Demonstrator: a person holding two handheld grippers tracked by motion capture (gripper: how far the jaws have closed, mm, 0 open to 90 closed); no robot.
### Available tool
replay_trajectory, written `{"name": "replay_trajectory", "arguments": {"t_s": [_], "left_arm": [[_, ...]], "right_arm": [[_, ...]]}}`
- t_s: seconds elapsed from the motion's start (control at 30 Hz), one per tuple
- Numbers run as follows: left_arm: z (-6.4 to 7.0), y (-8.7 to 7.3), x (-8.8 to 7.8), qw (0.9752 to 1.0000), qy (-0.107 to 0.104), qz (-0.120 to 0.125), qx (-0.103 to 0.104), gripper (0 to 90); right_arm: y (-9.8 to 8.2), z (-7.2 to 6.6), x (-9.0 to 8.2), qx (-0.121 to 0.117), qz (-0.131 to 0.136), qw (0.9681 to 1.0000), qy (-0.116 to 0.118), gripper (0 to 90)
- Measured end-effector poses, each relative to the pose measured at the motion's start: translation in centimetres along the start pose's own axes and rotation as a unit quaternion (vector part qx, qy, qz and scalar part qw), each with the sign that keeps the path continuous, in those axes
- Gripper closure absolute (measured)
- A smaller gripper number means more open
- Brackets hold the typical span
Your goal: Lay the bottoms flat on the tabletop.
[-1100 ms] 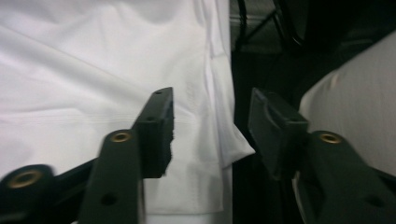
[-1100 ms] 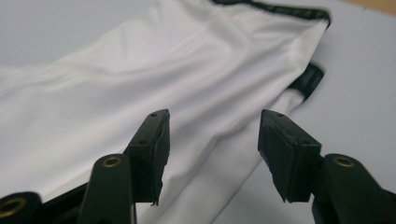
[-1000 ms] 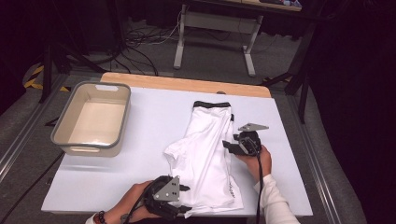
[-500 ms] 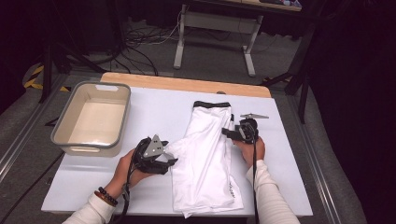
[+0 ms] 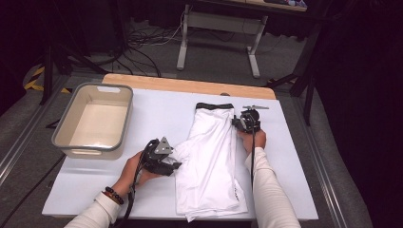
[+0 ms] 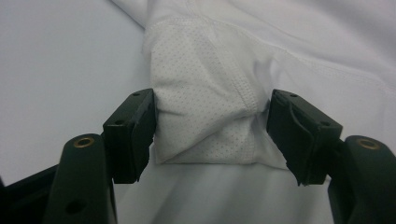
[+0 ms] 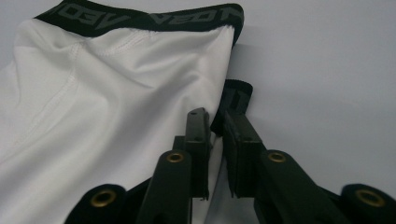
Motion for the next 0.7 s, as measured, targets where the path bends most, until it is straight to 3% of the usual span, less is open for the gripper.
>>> {"name": "replay_trajectory", "arguments": {"t_s": [0.1, 0.23, 0.27, 0.47, 0.53, 0.6, 0.7], "left_arm": [[0.0, 0.0, 0.0, 1.0, -0.001, -0.001, -0.002, 36.7], [-0.1, -0.1, -0.2, 1.0, 0.003, 0.007, -0.003, 38.2], [-0.1, -0.1, -0.2, 1.0, 0.002, 0.006, -0.004, 38.4], [-0.1, -0.1, -0.1, 1.0, 0.002, 0.002, 0.0, 39.3], [-0.1, -0.2, -0.2, 1.0, 0.002, -0.001, 0.002, 41.2], [-0.1, -0.2, -0.3, 1.0, 0.005, -0.001, 0.003, 41.7], [-0.3, -0.4, -0.7, 0.9999, 0.013, 0.0, 0.008, 42.1]], "right_arm": [[0.6, 0.0, 0.4, -0.026, 0.003, 0.9997, -0.003, 86.6], [1.3, -0.2, 0.6, -0.035, 0.014, 0.9993, -0.008, 87.7], [1.8, -0.2, 0.6, -0.042, 0.031, 0.9985, -0.017, 90.0], [2.9, 0.0, 0.5, -0.048, 0.038, 0.9978, -0.025, 90.0], [2.8, -0.1, 0.4, -0.041, 0.036, 0.9985, -0.009, 89.5], [2.3, -0.2, -0.3, -0.043, 0.034, 0.9985, 0.002, 75.2], [1.8, -0.5, -1.1, -0.059, 0.036, 0.9976, 0.007, 69.8]]}}
Point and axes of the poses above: each handheld gripper's, and its own axes: x roughly forward along the jaws, y roughly out of its top, z roughly to its right, the point moved 2 cm from there along x, roughly forward along the jaws, and after that the axes turned 6 degrees about -y, right-handed, at the moved point
